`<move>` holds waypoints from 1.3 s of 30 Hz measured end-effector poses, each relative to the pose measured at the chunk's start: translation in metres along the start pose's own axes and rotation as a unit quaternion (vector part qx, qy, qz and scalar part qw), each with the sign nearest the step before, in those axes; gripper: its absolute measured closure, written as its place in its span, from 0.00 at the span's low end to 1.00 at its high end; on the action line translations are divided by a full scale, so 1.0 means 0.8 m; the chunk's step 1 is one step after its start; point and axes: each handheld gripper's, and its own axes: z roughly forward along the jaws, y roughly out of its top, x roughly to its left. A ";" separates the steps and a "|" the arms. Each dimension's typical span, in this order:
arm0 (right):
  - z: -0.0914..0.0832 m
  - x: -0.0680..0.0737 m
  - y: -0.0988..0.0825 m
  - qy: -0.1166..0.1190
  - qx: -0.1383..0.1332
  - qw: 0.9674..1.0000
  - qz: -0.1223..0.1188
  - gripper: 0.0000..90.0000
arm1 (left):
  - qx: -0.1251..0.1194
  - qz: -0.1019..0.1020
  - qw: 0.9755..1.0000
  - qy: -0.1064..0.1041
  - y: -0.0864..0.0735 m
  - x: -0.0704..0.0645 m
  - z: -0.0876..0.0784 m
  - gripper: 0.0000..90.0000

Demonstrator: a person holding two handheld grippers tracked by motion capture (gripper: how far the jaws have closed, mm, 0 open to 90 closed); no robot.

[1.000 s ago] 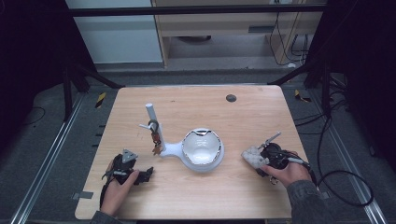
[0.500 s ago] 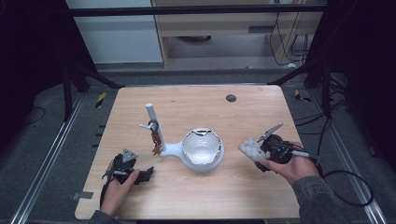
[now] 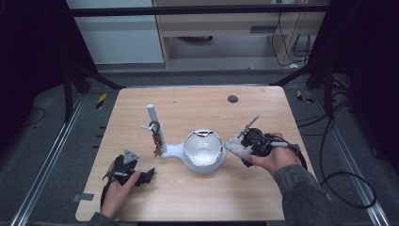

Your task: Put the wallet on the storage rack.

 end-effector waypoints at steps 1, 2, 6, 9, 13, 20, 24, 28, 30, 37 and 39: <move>-0.001 0.002 0.003 0.000 0.000 1.000 -0.003 0.35 | 0.000 0.000 1.000 0.000 0.000 0.000 0.000 0.00; -0.002 0.004 0.006 -0.001 0.000 1.000 -0.009 0.35 | 0.000 0.000 1.000 0.000 0.000 0.000 0.000 0.00; -0.007 0.008 0.015 -0.006 0.001 1.000 -0.022 0.35 | 0.000 -0.001 1.000 0.002 0.000 -0.001 0.000 0.00; -0.013 0.010 0.019 -0.008 0.000 1.000 -0.022 0.35 | 0.000 -0.002 1.000 0.003 0.000 -0.001 0.000 0.00; -0.022 0.013 0.023 -0.008 -0.005 1.000 -0.025 0.35 | 0.000 -0.003 1.000 0.004 -0.001 -0.001 -0.001 0.00; -0.029 0.025 0.028 0.002 -0.008 0.999 -0.033 0.35 | 0.001 -0.003 1.000 0.004 -0.001 -0.001 -0.001 0.00; -0.032 0.030 0.030 0.010 -0.012 0.999 -0.038 0.35 | 0.000 -0.003 1.000 0.004 -0.001 -0.001 -0.001 0.00; -0.036 0.031 0.034 0.016 -0.022 0.999 -0.030 0.35 | 0.000 -0.003 1.000 0.004 -0.001 -0.001 -0.001 0.00; -0.037 0.031 0.037 0.018 -0.022 0.999 -0.030 0.35 | 0.000 -0.003 1.000 0.002 -0.001 -0.001 -0.001 0.00; -0.038 0.042 0.048 0.027 -0.014 0.999 -0.044 0.35 | 0.001 -0.002 1.000 0.002 -0.001 -0.001 -0.002 0.00; -0.035 0.047 0.052 0.030 -0.009 0.998 -0.051 0.35 | 0.001 -0.002 1.000 0.002 -0.001 -0.001 -0.002 0.00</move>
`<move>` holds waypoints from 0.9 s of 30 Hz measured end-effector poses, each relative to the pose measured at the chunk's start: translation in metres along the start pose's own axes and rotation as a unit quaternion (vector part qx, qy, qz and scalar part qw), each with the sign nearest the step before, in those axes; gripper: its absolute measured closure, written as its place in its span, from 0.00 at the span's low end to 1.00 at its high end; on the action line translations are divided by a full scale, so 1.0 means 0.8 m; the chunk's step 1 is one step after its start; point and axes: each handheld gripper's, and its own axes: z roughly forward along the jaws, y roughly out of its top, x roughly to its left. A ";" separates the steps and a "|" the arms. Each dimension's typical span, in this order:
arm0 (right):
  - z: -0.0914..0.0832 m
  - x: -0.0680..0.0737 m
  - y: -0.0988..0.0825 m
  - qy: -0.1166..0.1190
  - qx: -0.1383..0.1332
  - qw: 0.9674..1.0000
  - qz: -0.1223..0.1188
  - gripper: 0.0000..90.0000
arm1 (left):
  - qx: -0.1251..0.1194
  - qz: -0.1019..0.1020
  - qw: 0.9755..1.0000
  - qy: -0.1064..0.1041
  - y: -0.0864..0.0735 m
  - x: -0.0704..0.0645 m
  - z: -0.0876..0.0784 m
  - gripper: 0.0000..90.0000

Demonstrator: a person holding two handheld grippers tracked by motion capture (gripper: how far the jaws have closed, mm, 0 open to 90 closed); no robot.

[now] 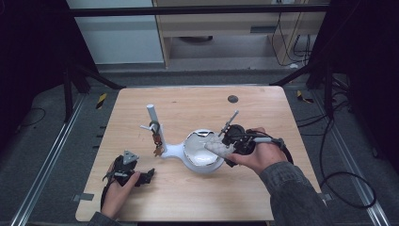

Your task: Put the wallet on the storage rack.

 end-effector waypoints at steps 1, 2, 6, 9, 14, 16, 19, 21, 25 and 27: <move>0.002 0.002 0.002 0.002 0.001 1.000 -0.003 0.35 | 0.000 0.000 1.000 0.000 0.000 0.000 0.000 0.00; 0.004 0.003 0.003 0.003 0.003 1.000 -0.003 0.35 | 0.000 0.000 1.000 0.000 0.000 0.000 0.000 0.00; 0.014 0.009 0.010 0.007 0.011 1.000 -0.010 0.35 | 0.000 0.000 1.000 0.000 0.000 0.000 0.000 0.00; 0.020 0.014 0.013 0.009 0.016 1.000 -0.016 0.35 | 0.000 0.000 1.000 0.000 0.000 0.000 0.000 0.00; 0.033 0.019 0.022 0.015 0.027 0.999 -0.023 0.35 | 0.000 0.000 1.000 0.000 0.000 0.000 0.000 0.00; 0.036 0.021 0.028 0.016 0.033 0.999 -0.025 0.35 | 0.000 0.000 1.000 0.000 0.000 0.000 0.000 0.00; 0.041 0.020 0.035 0.014 0.039 0.999 -0.028 0.35 | 0.000 0.000 1.000 0.000 0.000 0.000 0.000 0.00; 0.042 0.020 0.039 0.014 0.041 0.999 -0.030 0.35 | 0.000 0.000 1.000 0.000 0.000 0.000 0.000 0.00; 0.042 0.021 0.048 0.015 0.051 0.998 -0.032 0.35 | 0.000 0.001 1.000 0.000 0.000 0.000 0.000 0.00; 0.044 0.022 0.050 0.017 0.056 0.998 -0.034 0.35 | 0.000 0.001 1.000 0.000 0.000 0.000 0.000 0.00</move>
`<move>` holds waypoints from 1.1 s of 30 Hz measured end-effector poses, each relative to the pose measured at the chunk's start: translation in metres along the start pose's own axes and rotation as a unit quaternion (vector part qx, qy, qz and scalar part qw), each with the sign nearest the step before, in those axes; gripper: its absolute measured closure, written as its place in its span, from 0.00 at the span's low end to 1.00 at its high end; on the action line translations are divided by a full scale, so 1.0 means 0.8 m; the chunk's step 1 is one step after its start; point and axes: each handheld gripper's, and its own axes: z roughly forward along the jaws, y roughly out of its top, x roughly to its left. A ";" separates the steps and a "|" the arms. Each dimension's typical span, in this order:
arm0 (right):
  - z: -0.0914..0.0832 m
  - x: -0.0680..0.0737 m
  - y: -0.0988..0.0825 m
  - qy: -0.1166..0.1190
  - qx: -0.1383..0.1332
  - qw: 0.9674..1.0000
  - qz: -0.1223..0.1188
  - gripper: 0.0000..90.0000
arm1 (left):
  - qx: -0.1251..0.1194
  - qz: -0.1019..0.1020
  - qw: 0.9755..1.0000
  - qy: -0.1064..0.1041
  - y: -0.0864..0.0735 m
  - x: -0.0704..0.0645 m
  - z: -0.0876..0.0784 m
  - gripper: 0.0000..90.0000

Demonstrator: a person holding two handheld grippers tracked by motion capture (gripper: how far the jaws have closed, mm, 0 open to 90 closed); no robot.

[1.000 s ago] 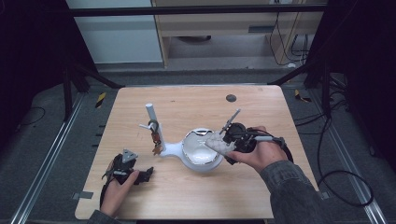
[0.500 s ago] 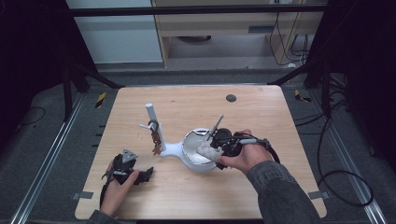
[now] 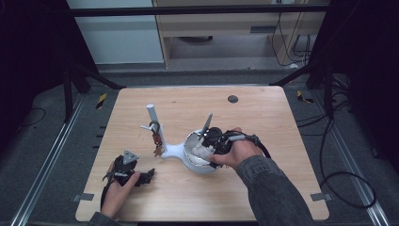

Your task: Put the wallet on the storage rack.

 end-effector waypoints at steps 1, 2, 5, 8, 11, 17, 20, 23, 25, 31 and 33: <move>0.002 0.000 0.001 0.002 0.000 1.000 -0.002 0.35 | 0.000 0.000 1.000 0.000 0.000 0.000 0.000 0.00; 0.002 0.000 0.001 0.001 0.002 1.000 -0.003 0.35 | 0.000 0.000 1.000 0.000 0.000 0.000 0.000 0.00; 0.004 -0.001 0.002 0.000 0.004 1.000 -0.002 0.35 | 0.000 0.000 1.000 0.000 0.000 0.000 0.000 0.00; 0.006 -0.003 0.004 0.002 0.007 1.000 0.001 0.35 | 0.000 0.000 1.000 0.000 0.000 0.000 0.000 0.00; 0.008 -0.005 0.007 0.003 0.007 1.000 0.003 0.35 | 0.000 0.000 1.000 -0.001 0.000 0.000 0.000 0.00; 0.014 -0.007 0.014 0.002 0.012 1.000 0.003 0.35 | -0.001 -0.001 1.000 -0.001 0.000 0.000 0.000 0.00; 0.016 -0.008 0.015 0.000 0.010 1.000 0.005 0.35 | -0.001 -0.001 1.000 -0.001 0.000 0.000 0.000 0.00; 0.016 -0.011 0.017 -0.003 0.009 1.000 0.004 0.35 | -0.001 0.000 1.000 -0.001 0.000 0.000 0.001 0.00; 0.016 -0.012 0.019 -0.009 0.011 1.000 0.003 0.35 | -0.001 0.000 1.000 -0.002 0.000 0.000 0.001 0.00; 0.019 -0.011 0.023 -0.007 0.013 1.000 0.002 0.34 | -0.001 0.001 1.000 -0.002 0.001 0.000 0.001 0.00; 0.021 -0.011 0.025 -0.006 0.016 1.000 0.001 0.34 | -0.001 0.001 1.000 -0.002 0.001 0.000 0.001 0.00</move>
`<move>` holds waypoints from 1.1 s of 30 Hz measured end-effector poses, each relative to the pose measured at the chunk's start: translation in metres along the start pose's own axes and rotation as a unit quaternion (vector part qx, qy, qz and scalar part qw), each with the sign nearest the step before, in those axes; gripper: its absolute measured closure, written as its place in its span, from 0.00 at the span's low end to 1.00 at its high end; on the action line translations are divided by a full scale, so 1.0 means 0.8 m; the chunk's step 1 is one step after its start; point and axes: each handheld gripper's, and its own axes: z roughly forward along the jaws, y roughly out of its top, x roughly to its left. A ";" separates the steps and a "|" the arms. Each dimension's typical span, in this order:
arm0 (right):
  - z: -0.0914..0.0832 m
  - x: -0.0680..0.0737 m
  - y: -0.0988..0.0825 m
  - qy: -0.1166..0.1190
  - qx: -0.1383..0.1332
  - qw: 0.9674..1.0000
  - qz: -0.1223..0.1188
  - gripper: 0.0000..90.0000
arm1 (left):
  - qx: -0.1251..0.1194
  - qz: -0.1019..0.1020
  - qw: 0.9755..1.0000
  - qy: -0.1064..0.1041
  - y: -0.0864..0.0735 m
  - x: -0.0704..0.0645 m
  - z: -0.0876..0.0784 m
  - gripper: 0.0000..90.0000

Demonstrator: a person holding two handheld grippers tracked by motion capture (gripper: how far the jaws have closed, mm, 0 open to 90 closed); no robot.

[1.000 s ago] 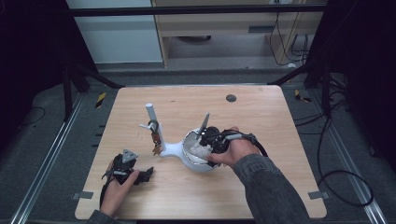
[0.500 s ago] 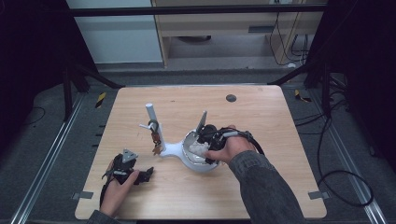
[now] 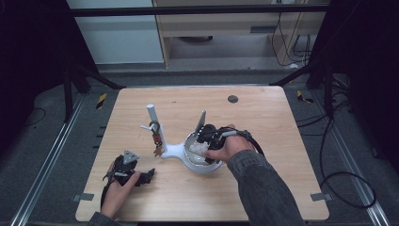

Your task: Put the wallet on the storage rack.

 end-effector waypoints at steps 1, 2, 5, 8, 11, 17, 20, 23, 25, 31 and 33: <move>0.001 0.000 0.001 -0.001 0.001 1.000 0.001 0.34 | 0.000 0.000 1.000 0.000 0.000 0.000 0.000 0.00; 0.002 0.000 0.002 -0.001 0.001 1.000 -0.001 0.34 | 0.000 0.000 1.000 0.000 0.000 0.000 0.000 0.00; 0.002 0.001 0.003 -0.002 0.001 1.000 -0.003 0.34 | 0.000 0.001 1.000 -0.001 0.000 0.000 0.000 0.00; 0.003 0.003 0.006 0.000 0.003 1.000 -0.005 0.34 | 0.000 0.001 1.000 -0.001 0.000 0.000 0.000 0.00; 0.005 0.002 0.007 -0.001 0.004 1.000 -0.005 0.34 | 0.002 0.003 1.000 -0.002 0.000 0.000 0.000 0.00; 0.007 0.001 0.011 0.002 0.002 1.000 -0.002 0.34 | 0.002 0.003 1.000 -0.002 0.000 0.000 0.000 0.00; 0.009 0.002 0.013 0.001 0.005 1.000 -0.005 0.34 | 0.002 0.003 1.000 -0.003 0.001 0.000 0.000 0.00; 0.012 0.001 0.014 0.000 0.006 1.000 -0.004 0.34 | 0.001 0.004 1.000 -0.003 0.001 0.000 0.000 0.00; 0.014 0.000 0.016 -0.001 0.008 1.000 -0.003 0.34 | 0.001 0.004 1.000 -0.003 0.001 0.000 0.000 0.00; 0.013 -0.002 0.017 0.007 -0.025 1.000 0.012 0.31 | 0.001 0.004 1.000 -0.003 0.001 0.000 0.001 0.00; 0.008 -0.002 0.015 0.008 -0.035 0.999 0.018 0.30 | 0.000 0.004 1.000 -0.004 0.001 0.000 0.001 0.00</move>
